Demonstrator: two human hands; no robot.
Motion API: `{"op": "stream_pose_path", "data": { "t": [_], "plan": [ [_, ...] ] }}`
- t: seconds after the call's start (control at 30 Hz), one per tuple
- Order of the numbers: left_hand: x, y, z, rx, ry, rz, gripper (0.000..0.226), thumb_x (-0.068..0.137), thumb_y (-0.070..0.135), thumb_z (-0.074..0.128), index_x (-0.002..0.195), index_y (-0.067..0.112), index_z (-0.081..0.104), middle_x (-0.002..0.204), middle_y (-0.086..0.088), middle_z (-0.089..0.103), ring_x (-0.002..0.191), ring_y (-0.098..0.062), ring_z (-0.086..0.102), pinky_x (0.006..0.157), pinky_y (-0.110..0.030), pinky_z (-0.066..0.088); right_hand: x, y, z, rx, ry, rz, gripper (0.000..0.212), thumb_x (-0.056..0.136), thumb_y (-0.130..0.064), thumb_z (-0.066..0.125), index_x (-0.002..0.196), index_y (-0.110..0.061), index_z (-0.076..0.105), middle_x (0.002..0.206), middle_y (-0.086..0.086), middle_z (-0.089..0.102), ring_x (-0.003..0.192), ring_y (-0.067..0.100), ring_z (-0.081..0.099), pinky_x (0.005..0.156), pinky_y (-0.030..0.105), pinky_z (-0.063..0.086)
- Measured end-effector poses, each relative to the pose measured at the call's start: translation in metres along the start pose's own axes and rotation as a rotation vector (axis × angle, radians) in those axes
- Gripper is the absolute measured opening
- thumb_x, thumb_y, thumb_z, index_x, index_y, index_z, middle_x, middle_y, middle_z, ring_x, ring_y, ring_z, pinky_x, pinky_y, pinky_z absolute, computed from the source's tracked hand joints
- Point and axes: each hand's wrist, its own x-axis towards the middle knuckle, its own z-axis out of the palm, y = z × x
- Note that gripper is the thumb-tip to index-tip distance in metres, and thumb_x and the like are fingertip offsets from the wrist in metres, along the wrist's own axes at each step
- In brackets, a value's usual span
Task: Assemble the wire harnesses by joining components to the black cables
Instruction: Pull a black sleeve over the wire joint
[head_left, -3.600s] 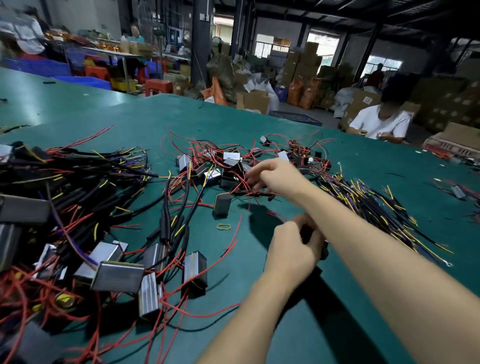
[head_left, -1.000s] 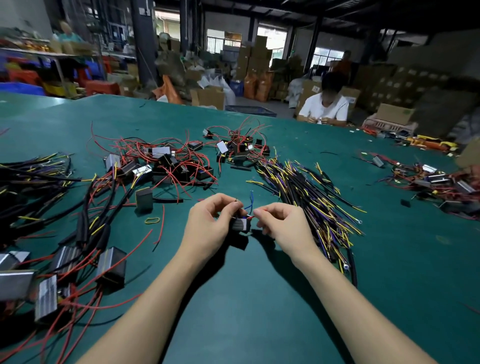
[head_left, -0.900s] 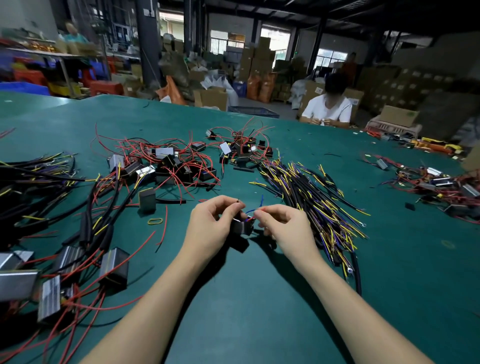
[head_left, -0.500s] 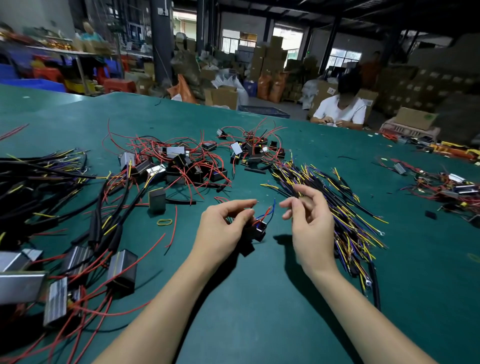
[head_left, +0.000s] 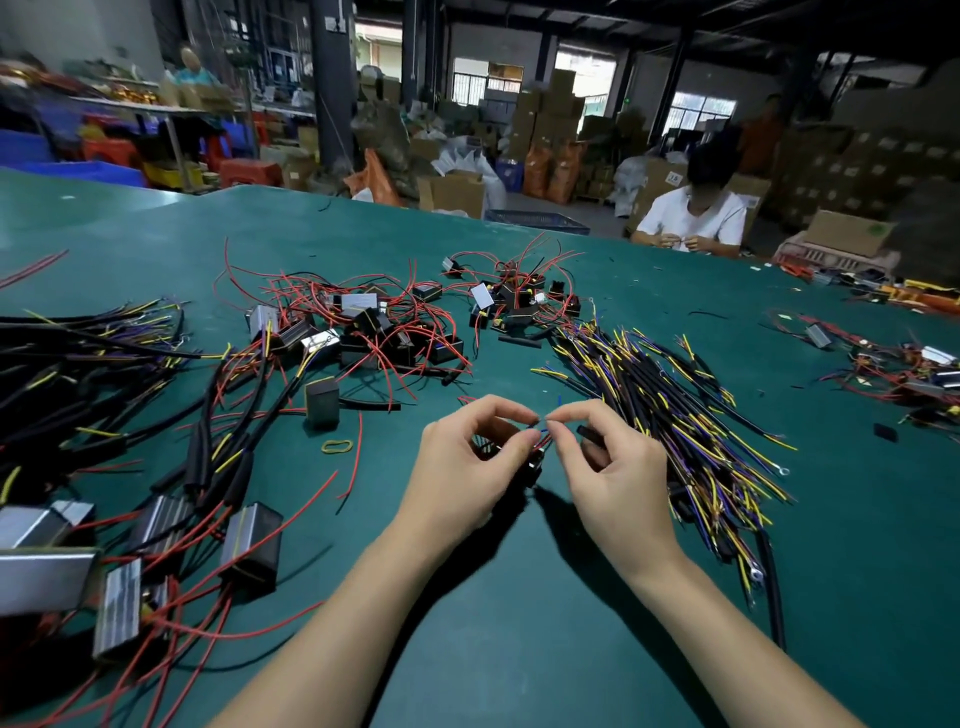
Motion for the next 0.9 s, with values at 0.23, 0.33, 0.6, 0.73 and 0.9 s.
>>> {"op": "stream_pose_path", "data": {
  "t": [0.23, 0.33, 0.6, 0.73, 0.9],
  "plan": [
    [-0.004, 0.001, 0.003, 0.248, 0.098, 0.181, 0.003, 0.08, 0.025, 0.07, 0.081, 0.022, 0.069, 0.063, 0.009, 0.066, 0.057, -0.005, 0.058, 0.069, -0.028, 0.044, -0.004, -0.005, 0.002, -0.022, 0.022, 0.024, 0.011, 0.084, -0.024, 0.058, 0.074, -0.021, 0.057, 0.047, 0.007, 0.036, 0.044, 0.017, 0.026, 0.044, 0.036, 0.021],
    [-0.005, 0.003, 0.005, 0.352, 0.125, 0.226, 0.011, 0.081, 0.03, 0.062, 0.079, 0.023, 0.07, 0.068, 0.008, 0.068, 0.065, -0.011, 0.061, 0.083, -0.037, 0.04, -0.003, -0.006, -0.001, -0.109, 0.019, 0.014, 0.013, 0.082, -0.024, 0.058, 0.071, -0.017, 0.056, 0.046, -0.004, 0.033, 0.042, 0.011, 0.028, 0.044, 0.027, 0.02],
    [-0.002, 0.0, 0.001, 0.176, 0.078, 0.109, 0.009, 0.084, 0.016, 0.065, 0.076, 0.019, 0.068, 0.066, 0.004, 0.067, 0.062, -0.011, 0.059, 0.064, -0.022, 0.047, 0.0, -0.009, -0.001, -0.313, -0.021, -0.111, 0.009, 0.083, -0.023, 0.058, 0.082, -0.015, 0.06, 0.06, -0.002, 0.063, 0.055, 0.021, 0.063, 0.05, 0.039, 0.051],
    [0.0, -0.002, 0.001, 0.133, 0.09, 0.055, 0.012, 0.086, 0.014, 0.067, 0.076, 0.021, 0.065, 0.066, 0.005, 0.065, 0.063, -0.004, 0.057, 0.059, -0.013, 0.041, 0.002, -0.008, -0.002, -0.001, -0.038, 0.083, 0.017, 0.085, -0.021, 0.065, 0.1, -0.023, 0.057, 0.061, -0.017, 0.052, 0.053, 0.006, 0.046, 0.054, 0.014, 0.041],
    [0.001, -0.001, 0.002, 0.066, 0.105, 0.011, 0.014, 0.085, 0.013, 0.068, 0.075, 0.022, 0.065, 0.06, 0.006, 0.063, 0.056, 0.002, 0.057, 0.054, -0.008, 0.039, 0.001, -0.012, -0.001, 0.206, 0.008, 0.233, 0.018, 0.093, -0.027, 0.036, 0.098, -0.022, 0.052, 0.067, -0.008, 0.045, 0.064, 0.016, 0.044, 0.064, 0.03, 0.038]
  ]
}}
